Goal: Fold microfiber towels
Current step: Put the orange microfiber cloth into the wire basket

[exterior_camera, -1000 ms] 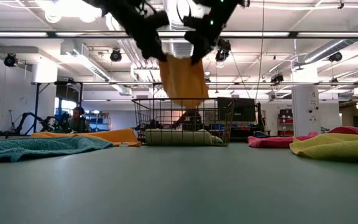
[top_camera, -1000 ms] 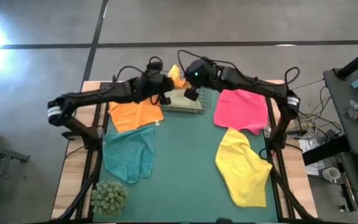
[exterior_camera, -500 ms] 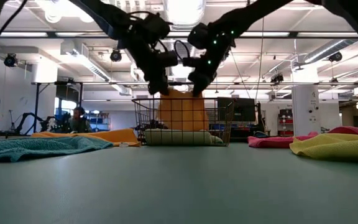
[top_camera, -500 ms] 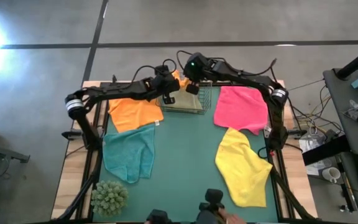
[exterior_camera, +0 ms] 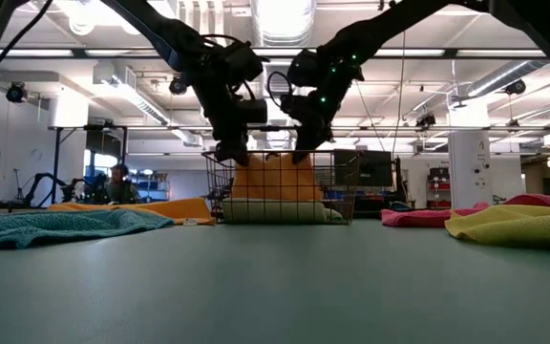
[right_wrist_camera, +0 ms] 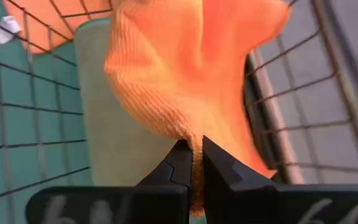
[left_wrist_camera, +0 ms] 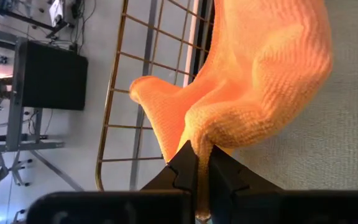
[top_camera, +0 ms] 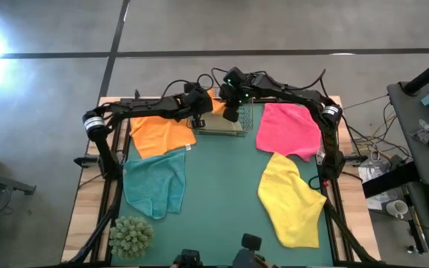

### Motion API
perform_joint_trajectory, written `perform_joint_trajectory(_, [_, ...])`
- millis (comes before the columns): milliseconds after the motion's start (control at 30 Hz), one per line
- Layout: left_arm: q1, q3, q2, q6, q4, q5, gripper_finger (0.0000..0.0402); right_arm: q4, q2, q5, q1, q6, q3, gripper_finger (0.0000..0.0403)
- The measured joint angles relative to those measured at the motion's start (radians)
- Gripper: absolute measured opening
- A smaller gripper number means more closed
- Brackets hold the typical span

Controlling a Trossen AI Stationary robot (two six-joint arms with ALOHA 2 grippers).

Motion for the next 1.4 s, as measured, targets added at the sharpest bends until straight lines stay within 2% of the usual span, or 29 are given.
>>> perform_joint_trajectory(200, [-0.006,0.007,-0.006,0.001,-0.021,0.013,0.0001,-0.074,0.0,-0.014,-0.001,0.021,0.0,0.0008])
perform_joint_trajectory(433, [-0.006,0.05,-0.033,0.037,-0.054,0.018,0.0001,-0.08,-0.001,-0.007,-0.001,0.022,0.0,0.0008])
perform_joint_trajectory(633, [-0.008,0.094,-0.035,-0.007,-0.175,0.168,0.0001,-0.106,-0.004,-0.007,-0.001,0.019,0.0,0.0008])
perform_joint_trajectory(900, [-0.011,0.093,-0.035,-0.027,-0.273,0.196,0.0001,-0.153,-0.007,-0.019,-0.001,0.019,0.001,0.0009])
perform_joint_trajectory(1167, [-0.011,0.094,-0.035,-0.028,-0.319,0.227,0.0003,-0.154,-0.007,-0.086,0.006,0.021,0.001,0.001])
perform_joint_trajectory(1267, [-0.011,0.094,-0.035,-0.028,-0.319,0.227,0.0019,-0.155,-0.007,-0.086,0.012,0.022,0.001,0.0026])
perform_joint_trajectory(1400, [-0.012,0.094,-0.035,-0.028,-0.338,0.228,0.0058,-0.171,-0.007,-0.086,0.013,0.029,0.001,0.0066])
